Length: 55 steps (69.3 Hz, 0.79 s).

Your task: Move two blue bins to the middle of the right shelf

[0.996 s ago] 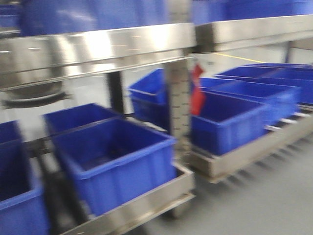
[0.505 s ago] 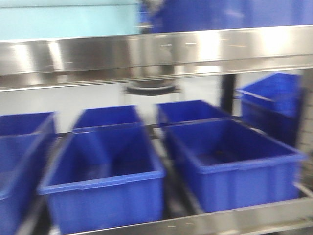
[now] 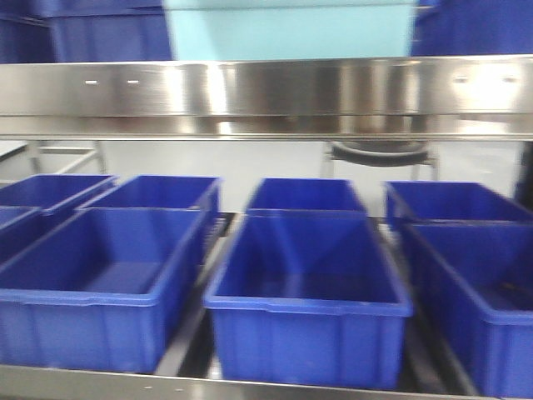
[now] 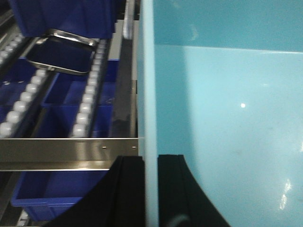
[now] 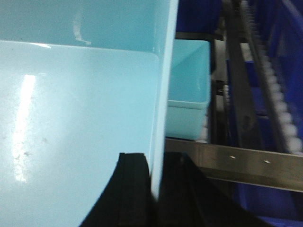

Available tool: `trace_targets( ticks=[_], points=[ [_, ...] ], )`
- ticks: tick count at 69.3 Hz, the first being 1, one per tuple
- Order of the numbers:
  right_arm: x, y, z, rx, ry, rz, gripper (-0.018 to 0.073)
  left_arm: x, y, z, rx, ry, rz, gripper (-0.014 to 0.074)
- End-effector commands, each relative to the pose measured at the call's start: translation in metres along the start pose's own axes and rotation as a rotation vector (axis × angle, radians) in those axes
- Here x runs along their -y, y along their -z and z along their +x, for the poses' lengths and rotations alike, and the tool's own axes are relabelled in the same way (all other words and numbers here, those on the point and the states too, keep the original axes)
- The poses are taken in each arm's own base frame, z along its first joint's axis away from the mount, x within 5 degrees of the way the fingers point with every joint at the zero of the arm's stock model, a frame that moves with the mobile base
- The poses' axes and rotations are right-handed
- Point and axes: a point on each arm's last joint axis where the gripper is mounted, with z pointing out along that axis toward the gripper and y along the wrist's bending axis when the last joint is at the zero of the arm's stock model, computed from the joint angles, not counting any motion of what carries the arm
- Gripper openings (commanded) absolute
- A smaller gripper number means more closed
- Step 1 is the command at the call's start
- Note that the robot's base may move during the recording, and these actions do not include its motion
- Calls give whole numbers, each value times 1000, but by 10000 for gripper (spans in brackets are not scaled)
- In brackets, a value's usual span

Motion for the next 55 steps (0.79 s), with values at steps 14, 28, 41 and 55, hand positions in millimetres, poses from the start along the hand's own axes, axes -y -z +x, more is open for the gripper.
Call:
trace_targets(
  ticks=[14, 28, 41, 55],
  points=[
    [1, 4, -4, 44, 16, -7, -162, 1, 10, -9, 83, 11, 46, -111],
    [1, 4, -4, 44, 16, -7, -162, 1, 10, -9, 83, 11, 46, -111],
    [1, 4, -4, 44, 16, -7, -162, 1, 10, -9, 83, 11, 46, -111],
    [1, 4, -4, 44, 16, -7, -162, 1, 10, -9, 83, 11, 46, -111]
  ],
)
